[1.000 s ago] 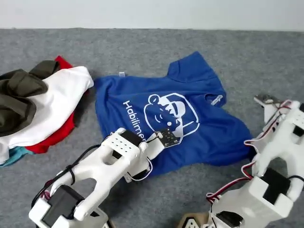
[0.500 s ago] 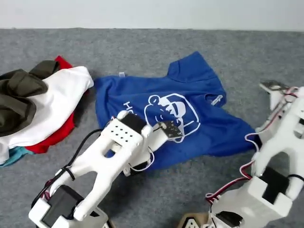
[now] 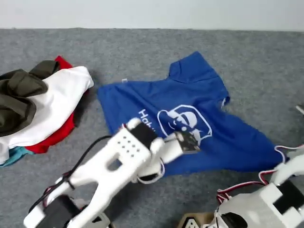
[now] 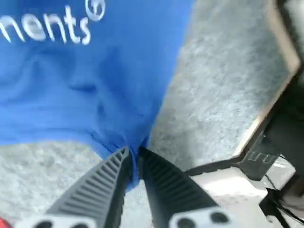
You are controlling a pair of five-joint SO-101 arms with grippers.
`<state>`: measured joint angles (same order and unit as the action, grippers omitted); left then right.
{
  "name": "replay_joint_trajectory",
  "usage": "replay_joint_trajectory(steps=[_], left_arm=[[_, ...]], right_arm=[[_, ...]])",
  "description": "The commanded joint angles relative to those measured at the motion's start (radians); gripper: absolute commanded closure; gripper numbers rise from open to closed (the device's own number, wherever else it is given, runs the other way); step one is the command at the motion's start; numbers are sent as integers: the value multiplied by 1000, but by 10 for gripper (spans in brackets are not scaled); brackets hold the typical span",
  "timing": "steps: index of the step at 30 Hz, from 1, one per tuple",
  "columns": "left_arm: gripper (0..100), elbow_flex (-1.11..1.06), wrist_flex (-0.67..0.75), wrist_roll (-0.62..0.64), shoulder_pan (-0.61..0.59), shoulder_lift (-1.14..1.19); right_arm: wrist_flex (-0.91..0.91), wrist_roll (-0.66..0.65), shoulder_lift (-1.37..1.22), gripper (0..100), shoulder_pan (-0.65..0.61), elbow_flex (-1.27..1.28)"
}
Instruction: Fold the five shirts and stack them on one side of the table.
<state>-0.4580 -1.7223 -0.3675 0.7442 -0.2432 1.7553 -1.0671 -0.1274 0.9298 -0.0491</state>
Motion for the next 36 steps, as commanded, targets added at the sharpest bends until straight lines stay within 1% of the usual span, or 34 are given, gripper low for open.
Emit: replay_joint_trajectory(steps=[1, 3, 8, 9, 12, 14, 16, 18, 20, 23, 25, 28, 30, 33, 36], left_arm=[[988, 24, -37, -5, 91, -143], [988, 30, -37, 28, 110, -215], [988, 25, -37, 81, 110, -348], [988, 31, -37, 95, 110, -370], [988, 53, -35, 141, 101, -408], [988, 65, -34, 157, 57, -413], [988, 68, -23, 143, -20, -413], [988, 68, 21, 118, -133, -411], [988, 67, 106, 95, -269, -408], [987, 67, 252, 91, -450, -341], [987, 70, 318, 91, -529, -258], [987, 96, 385, 91, -585, -124], [987, 145, 419, 92, -603, -34], [987, 265, 446, 95, -623, 115], [987, 427, 446, 97, -654, 269]], right_arm=[[41, -54, 65, 990, 27, -49], [41, -57, 108, 990, 8, -49], [41, -51, 209, 990, -110, -49], [39, -34, 231, 990, -139, -49], [36, 71, 275, 990, -243, -52], [24, 144, 285, 990, -335, -49], [-19, 226, 283, 990, -423, -49], [-87, 308, 282, 990, -492, -49], [-173, 385, 263, 990, -541, -49], [-292, 486, 205, 990, -588, -49], [-369, 539, 156, 990, -615, -51], [-501, 583, 77, 990, -651, -54], [-593, 585, 30, 990, -677, -54], [-759, 580, -30, 990, -716, -72], [-891, 578, -99, 990, -746, -153]])
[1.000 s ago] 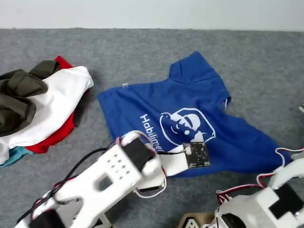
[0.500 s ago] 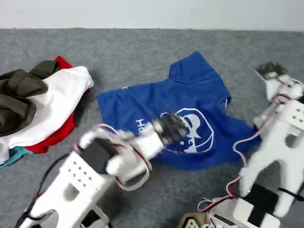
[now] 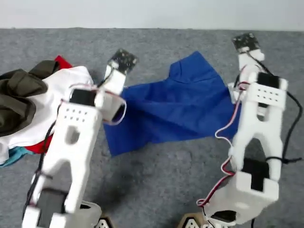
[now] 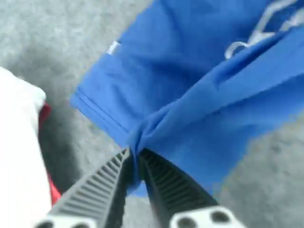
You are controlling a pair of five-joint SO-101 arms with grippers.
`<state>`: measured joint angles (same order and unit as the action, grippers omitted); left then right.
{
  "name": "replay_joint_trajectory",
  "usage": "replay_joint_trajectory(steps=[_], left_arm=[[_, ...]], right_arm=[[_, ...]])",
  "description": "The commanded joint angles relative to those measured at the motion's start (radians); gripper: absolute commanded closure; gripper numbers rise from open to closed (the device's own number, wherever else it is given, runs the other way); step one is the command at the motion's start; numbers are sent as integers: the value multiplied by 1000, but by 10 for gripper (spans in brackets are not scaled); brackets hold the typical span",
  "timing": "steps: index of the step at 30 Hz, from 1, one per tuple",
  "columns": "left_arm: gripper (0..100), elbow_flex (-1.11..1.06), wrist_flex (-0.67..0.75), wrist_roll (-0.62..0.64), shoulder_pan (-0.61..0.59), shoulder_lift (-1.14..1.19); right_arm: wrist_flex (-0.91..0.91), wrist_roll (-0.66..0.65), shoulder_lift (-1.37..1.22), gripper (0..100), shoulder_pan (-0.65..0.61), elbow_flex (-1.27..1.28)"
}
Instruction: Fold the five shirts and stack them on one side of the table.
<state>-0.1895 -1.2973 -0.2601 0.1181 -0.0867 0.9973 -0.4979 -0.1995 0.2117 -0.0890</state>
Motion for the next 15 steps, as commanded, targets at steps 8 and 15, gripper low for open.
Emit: replay_joint_trajectory(steps=[8, 15], left_arm=[[987, 631, -124, -9, -114, 476], [980, 967, -384, -15, -110, 694]], right_arm=[[-176, 12, -357, 990, -88, -568], [-130, 9, -684, 926, -148, -984]])
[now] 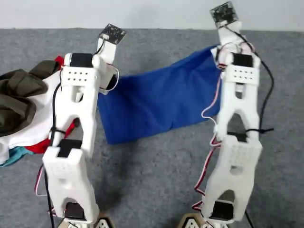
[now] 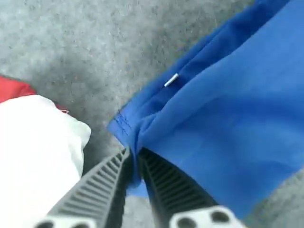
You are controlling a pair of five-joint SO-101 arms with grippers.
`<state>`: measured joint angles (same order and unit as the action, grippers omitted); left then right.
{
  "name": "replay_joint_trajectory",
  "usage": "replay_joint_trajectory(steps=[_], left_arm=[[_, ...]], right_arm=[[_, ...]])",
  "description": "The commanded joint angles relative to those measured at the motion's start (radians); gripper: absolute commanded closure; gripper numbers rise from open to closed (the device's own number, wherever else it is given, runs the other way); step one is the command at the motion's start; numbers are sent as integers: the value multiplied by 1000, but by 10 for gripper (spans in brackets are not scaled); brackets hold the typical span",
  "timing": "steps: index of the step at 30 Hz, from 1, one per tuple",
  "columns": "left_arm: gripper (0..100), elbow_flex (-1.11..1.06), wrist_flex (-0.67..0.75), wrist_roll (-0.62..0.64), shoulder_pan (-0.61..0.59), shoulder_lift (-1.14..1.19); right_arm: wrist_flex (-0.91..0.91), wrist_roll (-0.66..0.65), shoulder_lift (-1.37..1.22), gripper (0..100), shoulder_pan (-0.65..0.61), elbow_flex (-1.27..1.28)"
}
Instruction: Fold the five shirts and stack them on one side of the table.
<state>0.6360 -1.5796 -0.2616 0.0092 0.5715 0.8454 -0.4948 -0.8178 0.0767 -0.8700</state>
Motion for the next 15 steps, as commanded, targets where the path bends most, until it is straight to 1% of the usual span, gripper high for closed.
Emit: replay_joint_trajectory(steps=[1, 3, 5, 7, 12, 15], left_arm=[[966, 183, -137, -14, -2, 58], [912, 245, -180, -9, -5, 97], [853, 272, -176, -9, -12, 109], [816, 278, -175, -8, -14, 109], [805, 286, -175, -6, 0, 106], [805, 285, -176, 43, -11, 84]], right_arm=[[59, 8, -96, 877, -16, -255], [157, 9, -150, 794, -28, -354], [248, 8, -189, 795, -33, -440], [302, 8, -223, 797, -33, -511], [363, 9, -262, 798, -5, -605], [441, 11, -252, 800, 36, -658]])
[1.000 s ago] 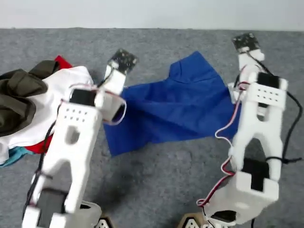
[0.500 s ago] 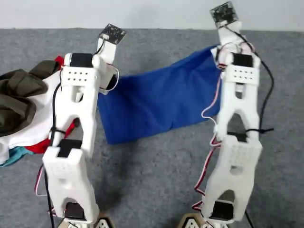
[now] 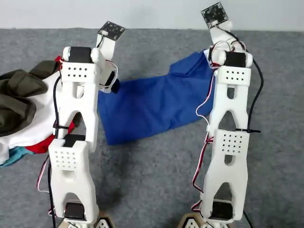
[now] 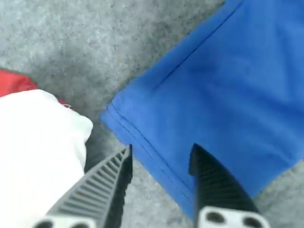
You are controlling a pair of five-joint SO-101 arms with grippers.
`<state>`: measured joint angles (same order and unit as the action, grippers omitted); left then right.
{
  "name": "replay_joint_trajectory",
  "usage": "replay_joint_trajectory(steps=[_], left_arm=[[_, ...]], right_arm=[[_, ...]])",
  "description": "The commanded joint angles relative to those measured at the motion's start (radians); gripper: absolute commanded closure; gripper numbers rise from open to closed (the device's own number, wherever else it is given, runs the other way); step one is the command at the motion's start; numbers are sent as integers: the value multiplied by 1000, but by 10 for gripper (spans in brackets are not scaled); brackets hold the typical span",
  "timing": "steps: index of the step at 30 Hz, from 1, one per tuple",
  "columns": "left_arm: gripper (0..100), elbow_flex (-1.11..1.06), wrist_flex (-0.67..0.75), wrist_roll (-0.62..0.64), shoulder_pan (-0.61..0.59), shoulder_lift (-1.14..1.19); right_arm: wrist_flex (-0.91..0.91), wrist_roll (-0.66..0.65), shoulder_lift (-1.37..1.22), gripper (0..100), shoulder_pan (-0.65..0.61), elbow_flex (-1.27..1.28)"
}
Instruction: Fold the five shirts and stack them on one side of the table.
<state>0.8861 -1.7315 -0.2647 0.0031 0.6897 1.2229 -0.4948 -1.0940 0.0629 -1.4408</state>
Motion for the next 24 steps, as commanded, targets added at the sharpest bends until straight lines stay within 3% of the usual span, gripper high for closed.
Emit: replay_joint_trajectory(steps=[1, 6, 11, 17, 24], left_arm=[[805, 30, -25, 60, -5, -52], [805, -88, -26, 74, 14, -215], [805, -447, -26, -6, 71, -416], [805, -822, -21, -115, 81, -574], [841, -934, -20, -124, 84, -582]], right_arm=[[91, 11, 25, 800, 68, -106], [329, 5, 22, 799, 153, -144], [573, -57, 19, 800, 170, -141], [575, -71, 19, 801, 139, -97], [564, -72, 19, 801, 74, 74]])
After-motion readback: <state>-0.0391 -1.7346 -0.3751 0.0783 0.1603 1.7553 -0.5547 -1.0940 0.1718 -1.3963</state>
